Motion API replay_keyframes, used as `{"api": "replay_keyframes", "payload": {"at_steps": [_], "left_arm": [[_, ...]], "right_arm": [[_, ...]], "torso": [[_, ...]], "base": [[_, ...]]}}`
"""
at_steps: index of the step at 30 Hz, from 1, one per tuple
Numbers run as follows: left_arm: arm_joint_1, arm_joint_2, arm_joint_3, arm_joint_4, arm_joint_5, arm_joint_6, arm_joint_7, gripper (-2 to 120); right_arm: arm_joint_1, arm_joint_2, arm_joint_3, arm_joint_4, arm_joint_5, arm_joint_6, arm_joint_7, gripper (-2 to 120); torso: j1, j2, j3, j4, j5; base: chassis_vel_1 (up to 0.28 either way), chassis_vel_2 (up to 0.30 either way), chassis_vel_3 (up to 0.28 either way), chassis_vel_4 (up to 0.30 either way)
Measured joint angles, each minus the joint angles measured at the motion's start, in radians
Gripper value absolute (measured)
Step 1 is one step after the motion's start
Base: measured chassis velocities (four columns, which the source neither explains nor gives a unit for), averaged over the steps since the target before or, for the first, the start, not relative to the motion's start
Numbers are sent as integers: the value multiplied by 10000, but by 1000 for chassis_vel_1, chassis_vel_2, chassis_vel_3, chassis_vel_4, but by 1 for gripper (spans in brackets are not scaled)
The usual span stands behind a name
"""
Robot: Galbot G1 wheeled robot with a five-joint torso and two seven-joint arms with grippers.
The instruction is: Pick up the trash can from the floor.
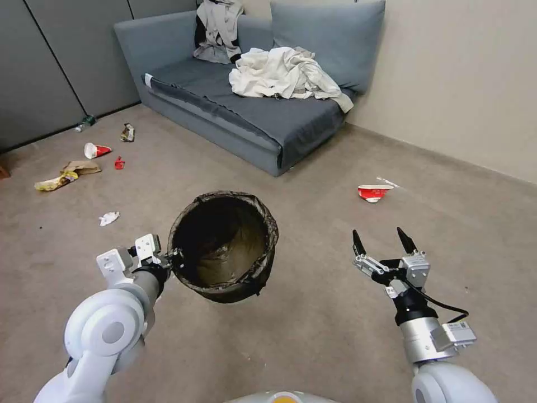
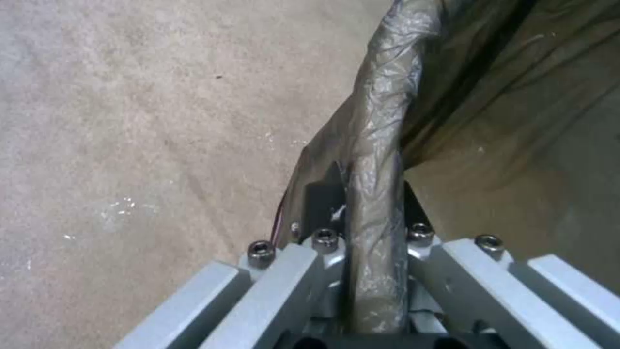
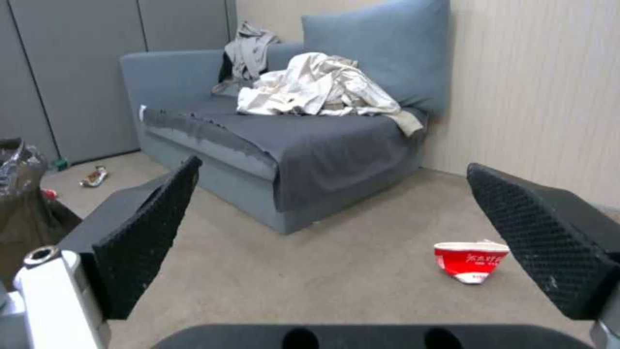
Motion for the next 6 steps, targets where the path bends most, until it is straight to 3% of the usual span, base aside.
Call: {"api": "replay_keyframes", "payload": {"at_steps": [6], "left_arm": [[25,1,-6,-23,4,0,3,1]], "right_arm": [[3,13,-17,-1,0,0,34,100]], "torso": [[0,0,0,0,0]], "base": [[0,0,0,0]]}}
